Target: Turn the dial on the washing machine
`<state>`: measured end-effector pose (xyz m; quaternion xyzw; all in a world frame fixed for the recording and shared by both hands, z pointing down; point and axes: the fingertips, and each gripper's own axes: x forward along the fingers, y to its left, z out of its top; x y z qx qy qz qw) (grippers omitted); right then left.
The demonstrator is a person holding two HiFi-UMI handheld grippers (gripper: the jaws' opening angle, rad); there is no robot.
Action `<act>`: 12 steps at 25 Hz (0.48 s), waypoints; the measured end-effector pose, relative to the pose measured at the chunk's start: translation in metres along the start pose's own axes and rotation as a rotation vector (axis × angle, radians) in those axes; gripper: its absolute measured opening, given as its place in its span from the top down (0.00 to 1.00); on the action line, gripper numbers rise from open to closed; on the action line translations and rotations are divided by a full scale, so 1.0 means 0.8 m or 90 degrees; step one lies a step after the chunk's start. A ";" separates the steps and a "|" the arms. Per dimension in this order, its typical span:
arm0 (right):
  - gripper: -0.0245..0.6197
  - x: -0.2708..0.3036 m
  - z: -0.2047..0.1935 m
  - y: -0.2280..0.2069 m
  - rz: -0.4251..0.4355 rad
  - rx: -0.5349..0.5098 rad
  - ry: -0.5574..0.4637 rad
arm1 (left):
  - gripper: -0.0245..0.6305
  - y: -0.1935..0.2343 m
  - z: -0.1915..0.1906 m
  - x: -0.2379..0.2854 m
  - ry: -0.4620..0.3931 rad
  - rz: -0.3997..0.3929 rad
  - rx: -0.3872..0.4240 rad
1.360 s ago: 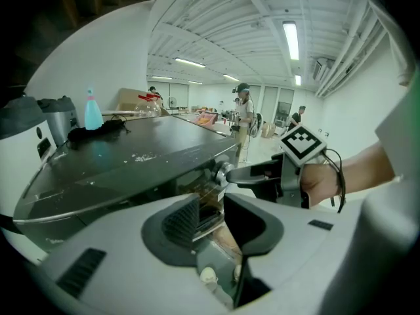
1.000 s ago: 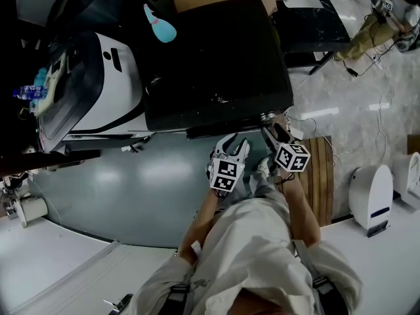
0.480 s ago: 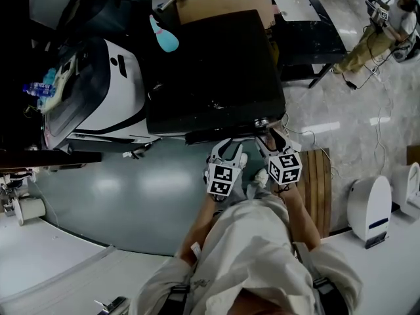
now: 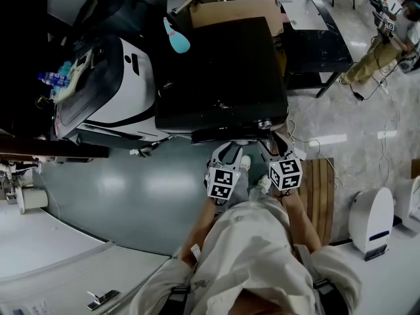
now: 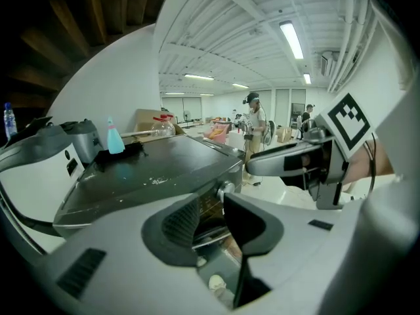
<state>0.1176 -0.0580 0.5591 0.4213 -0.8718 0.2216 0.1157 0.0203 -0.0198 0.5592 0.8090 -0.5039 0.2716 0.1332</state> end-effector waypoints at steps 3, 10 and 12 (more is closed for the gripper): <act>0.58 -0.001 0.000 0.005 0.002 0.000 0.000 | 0.77 0.003 0.000 -0.007 0.000 0.007 -0.005; 0.59 0.012 0.010 0.012 -0.005 -0.005 -0.002 | 0.77 0.022 0.006 -0.004 -0.011 0.012 -0.010; 0.59 0.018 0.015 0.014 -0.007 -0.010 -0.003 | 0.77 0.028 0.010 -0.001 -0.016 0.012 -0.010</act>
